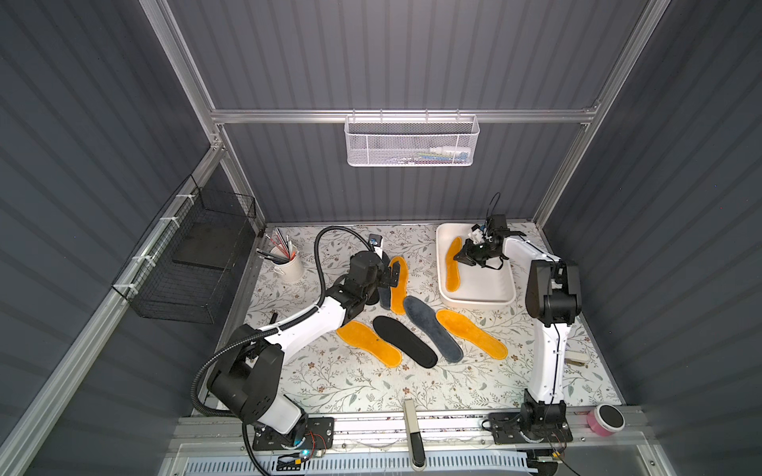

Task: Put the insoles into the storage box
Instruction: Place the insole in the storage box.

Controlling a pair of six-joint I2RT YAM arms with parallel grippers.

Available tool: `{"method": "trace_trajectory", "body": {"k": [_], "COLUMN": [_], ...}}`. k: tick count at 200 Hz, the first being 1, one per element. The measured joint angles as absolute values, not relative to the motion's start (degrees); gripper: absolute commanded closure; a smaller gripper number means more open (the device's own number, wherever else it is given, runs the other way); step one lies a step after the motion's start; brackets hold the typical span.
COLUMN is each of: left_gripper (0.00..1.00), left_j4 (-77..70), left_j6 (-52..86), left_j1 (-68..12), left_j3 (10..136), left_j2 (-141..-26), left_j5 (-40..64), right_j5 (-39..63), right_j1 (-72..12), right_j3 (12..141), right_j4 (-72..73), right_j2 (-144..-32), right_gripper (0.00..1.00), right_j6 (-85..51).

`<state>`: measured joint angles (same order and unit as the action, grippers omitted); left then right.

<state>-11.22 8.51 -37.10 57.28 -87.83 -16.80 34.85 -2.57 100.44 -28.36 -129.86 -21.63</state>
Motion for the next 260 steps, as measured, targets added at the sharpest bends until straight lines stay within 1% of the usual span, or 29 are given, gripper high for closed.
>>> {"method": "trace_trajectory", "body": {"k": [32,45,67,90,104,127,157,195,225,260], "left_gripper": [0.0,0.0,0.0,0.0,0.0,0.0,0.0,0.0,0.0,0.0], "left_j4": [-11.16,-11.14,-11.14,-11.14,-11.14,-11.11,-11.09,-10.55,-10.02,-7.14], "left_j6": [8.51,8.51,8.51,8.51,8.51,8.51,8.51,8.54,8.58,10.07], "left_j1": [-37.08,-37.08,-37.08,-37.08,-37.08,-37.08,-37.08,-37.04,-37.04,-36.58], "left_j3": [57.43,57.74,58.13,58.13,58.13,58.15,58.15,58.15,58.15,59.0], "left_j2": [-87.94,-88.05,-88.2,-88.4,-88.53,-88.64,-88.64,-88.64,-88.64,-88.73], "left_j5": [-16.82,-16.8,-16.8,-16.78,-16.78,-16.75,-16.75,-16.86,-17.26,-18.68], "right_j5": [34.76,34.68,34.22,33.76,33.26,32.56,31.81,31.29,30.68,31.16], "right_j1": [-2.55,-2.55,-2.55,-2.55,-2.55,-2.55,-2.31,-2.02,-2.02,-2.02], "right_j3": [100.44,100.51,100.84,101.43,101.43,101.73,102.54,102.59,102.59,102.3], "right_j4": [-28.34,-28.36,-28.62,-28.77,-28.88,-29.63,-30.15,-31.09,-33.1,-35.2], "right_j2": [-130.93,-130.96,-131.11,-131.59,-131.72,-131.74,-131.74,-131.61,-129.43,-122.5], "right_gripper": [0.86,0.82,0.79,0.78,0.73,0.67,0.62,0.54,0.51,0.49], "right_j6": [-21.82,-21.78,-21.43,-21.17,-21.06,-20.53,-20.36,-19.64,-18.76,-16.88]}}
